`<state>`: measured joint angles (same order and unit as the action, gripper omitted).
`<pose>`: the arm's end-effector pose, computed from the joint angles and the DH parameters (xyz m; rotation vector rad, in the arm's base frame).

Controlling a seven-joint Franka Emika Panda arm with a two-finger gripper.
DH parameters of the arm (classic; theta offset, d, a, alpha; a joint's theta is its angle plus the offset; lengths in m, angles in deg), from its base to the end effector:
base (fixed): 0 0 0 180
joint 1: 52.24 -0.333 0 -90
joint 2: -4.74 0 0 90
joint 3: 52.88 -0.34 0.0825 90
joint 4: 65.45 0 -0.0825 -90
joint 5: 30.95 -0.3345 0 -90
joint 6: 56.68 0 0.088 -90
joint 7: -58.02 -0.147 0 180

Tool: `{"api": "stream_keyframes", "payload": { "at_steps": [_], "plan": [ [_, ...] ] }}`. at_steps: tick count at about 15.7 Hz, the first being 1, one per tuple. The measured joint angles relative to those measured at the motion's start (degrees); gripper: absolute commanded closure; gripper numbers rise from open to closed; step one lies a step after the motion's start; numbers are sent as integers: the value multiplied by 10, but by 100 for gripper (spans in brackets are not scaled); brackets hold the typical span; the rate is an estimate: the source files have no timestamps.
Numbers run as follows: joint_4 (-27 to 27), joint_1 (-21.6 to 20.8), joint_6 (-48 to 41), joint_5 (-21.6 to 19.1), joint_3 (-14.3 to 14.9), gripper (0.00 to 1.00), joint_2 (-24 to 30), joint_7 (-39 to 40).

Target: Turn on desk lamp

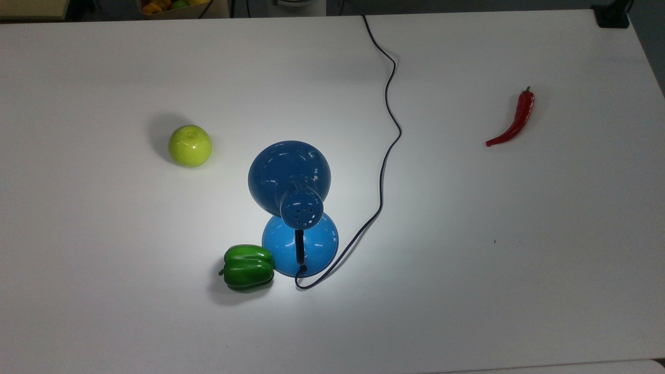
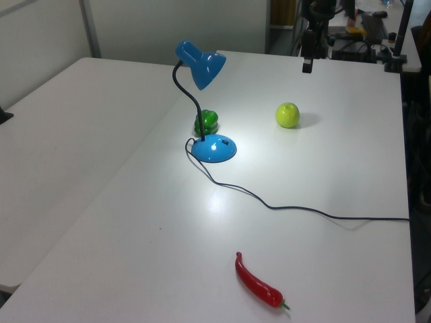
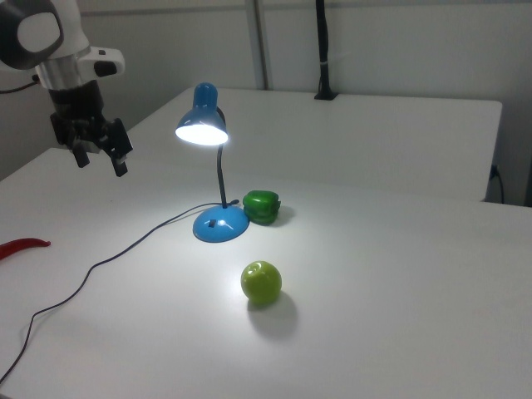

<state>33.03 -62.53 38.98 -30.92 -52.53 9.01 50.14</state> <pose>0.4810 0.0841 0.5912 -3.1370 -0.0565 -0.0392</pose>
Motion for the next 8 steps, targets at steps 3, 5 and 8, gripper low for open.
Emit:
{"api": "stream_keyframes", "payload": {
  "at_steps": [3, 5, 8],
  "plan": [
    [0, 4, 31, 0, 2, 0, -6, 46],
    [0, 5, 42, 0, 9, 0, -10, 80],
    [-1, 6, 43, 0, 16, 0, -10, 96]
  ]
}}
